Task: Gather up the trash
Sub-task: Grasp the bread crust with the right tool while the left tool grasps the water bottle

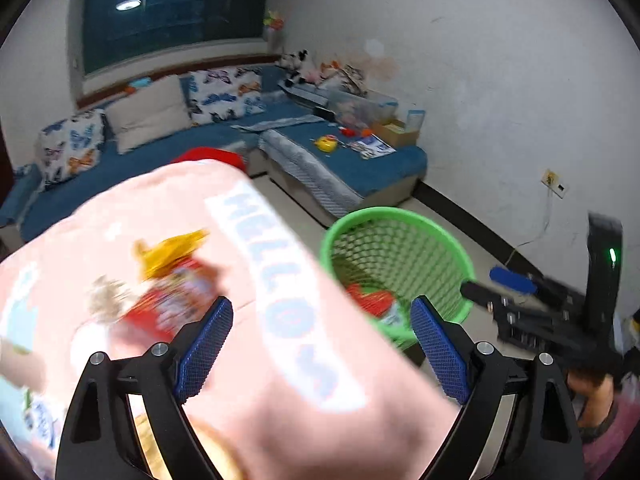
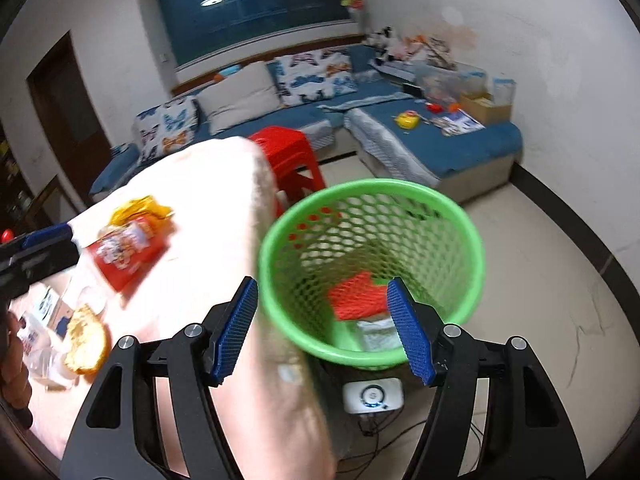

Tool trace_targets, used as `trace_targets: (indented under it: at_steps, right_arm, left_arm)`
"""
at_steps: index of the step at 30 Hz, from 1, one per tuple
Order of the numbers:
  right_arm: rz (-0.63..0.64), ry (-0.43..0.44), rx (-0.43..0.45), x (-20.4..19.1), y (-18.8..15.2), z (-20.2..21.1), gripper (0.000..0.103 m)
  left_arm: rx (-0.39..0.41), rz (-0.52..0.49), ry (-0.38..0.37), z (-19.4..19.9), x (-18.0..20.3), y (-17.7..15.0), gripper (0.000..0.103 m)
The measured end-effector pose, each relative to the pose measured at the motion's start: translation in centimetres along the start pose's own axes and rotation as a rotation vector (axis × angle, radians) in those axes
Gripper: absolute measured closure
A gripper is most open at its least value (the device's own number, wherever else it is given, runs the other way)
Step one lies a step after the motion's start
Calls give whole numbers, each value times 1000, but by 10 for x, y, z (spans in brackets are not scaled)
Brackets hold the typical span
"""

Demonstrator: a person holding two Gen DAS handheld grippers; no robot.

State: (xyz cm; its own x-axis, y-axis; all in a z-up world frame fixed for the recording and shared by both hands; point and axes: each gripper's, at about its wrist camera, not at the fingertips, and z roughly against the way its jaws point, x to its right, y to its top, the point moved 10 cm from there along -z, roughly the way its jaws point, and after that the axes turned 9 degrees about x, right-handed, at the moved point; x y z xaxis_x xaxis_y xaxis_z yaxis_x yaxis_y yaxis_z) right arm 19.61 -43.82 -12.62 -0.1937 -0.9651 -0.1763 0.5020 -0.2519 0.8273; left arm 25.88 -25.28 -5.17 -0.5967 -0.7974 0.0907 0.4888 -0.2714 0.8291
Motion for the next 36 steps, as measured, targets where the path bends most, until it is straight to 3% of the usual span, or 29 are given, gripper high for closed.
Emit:
trace_targets:
  at_steps: [12,21,25,32,36]
  right_arm:
    - [113,200,-34,-117,-12,6,36]
    - [188,276,-88,-188,-17,-11,36]
    - [213,320,-129,-219,-32,-16,36]
    - [280,411,-247,-266,-85,-21,36]
    - [259,407,-306,-269,-101,-36,46]
  left_arm:
    - [-22,23,192,112,-122,-75,17]
    - [-44,44,273,147,-173,-111,17]
    - [-65,44,249,152,-179,-128,17]
    - [-107,-110,158,149,-171,-142,17]
    - [-149,-182,112,141,-168,-151,17]
